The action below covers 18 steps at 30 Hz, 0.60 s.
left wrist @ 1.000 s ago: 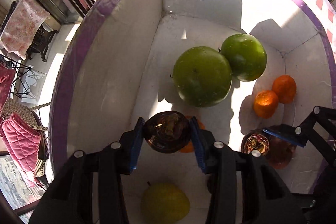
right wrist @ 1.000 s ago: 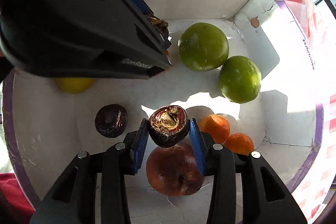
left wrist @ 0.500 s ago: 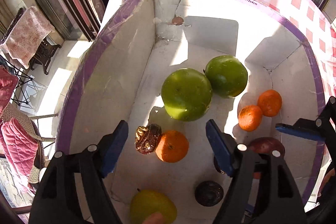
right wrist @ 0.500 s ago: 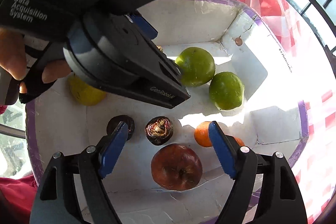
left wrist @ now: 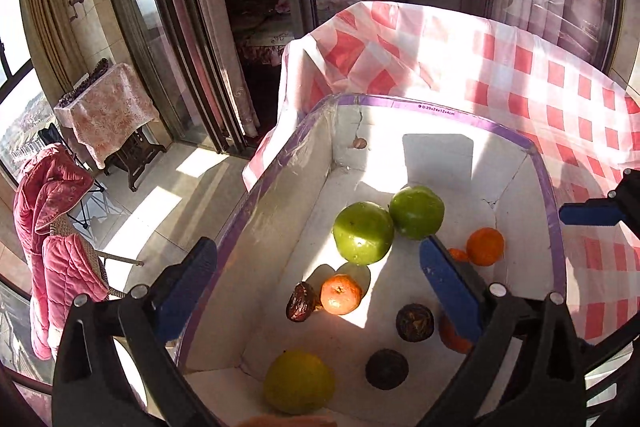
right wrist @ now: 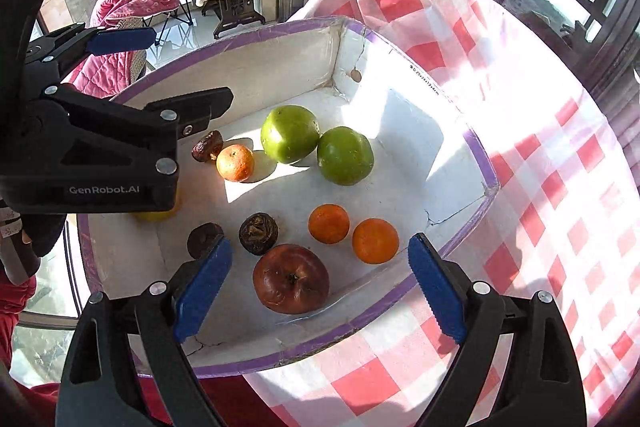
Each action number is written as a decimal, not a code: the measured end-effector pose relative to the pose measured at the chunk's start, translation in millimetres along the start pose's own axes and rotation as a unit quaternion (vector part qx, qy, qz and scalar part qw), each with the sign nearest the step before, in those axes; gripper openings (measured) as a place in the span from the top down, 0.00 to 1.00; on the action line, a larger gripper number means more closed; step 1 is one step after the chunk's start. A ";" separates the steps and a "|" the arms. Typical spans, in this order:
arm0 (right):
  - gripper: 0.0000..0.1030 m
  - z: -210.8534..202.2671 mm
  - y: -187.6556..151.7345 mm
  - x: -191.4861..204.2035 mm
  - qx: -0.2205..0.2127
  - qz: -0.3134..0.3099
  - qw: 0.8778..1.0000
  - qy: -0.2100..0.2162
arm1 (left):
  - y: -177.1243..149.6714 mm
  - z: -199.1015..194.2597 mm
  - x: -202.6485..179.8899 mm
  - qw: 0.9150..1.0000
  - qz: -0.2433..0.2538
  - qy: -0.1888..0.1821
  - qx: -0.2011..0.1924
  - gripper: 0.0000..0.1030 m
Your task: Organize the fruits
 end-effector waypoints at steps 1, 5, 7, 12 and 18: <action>0.16 -1.6 -0.4 -0.6 0.007 0.003 1.000 0.001 | -1.9 2.9 -0.2 1.000 -0.005 -0.001 0.007 0.02; 0.16 6.7 -3.6 10.3 0.032 0.003 0.999 0.003 | -14.9 14.2 -4.2 0.999 -0.012 -0.013 0.047 0.02; 0.16 10.1 -4.9 14.3 0.041 -0.002 0.999 0.001 | -22.6 18.7 -5.4 0.997 -0.012 -0.022 0.067 0.02; 0.16 18.2 -9.3 20.9 0.051 -0.010 0.999 -0.008 | -37.3 21.4 -9.4 0.995 -0.005 -0.027 0.098 0.02; 0.16 22.6 -8.0 27.9 0.054 -0.017 0.998 -0.012 | -44.8 20.0 -11.0 0.994 0.004 -0.027 0.109 0.02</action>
Point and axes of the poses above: each gripper's, at about its wrist camera, not at the fingertips, and z roughly the way its jaws point, x to its left, y to its top, the point moved 9 cm from there along z, roughly the way its jaws point, and after that the axes turned 12 degrees about -y, right-handed, at the moved point
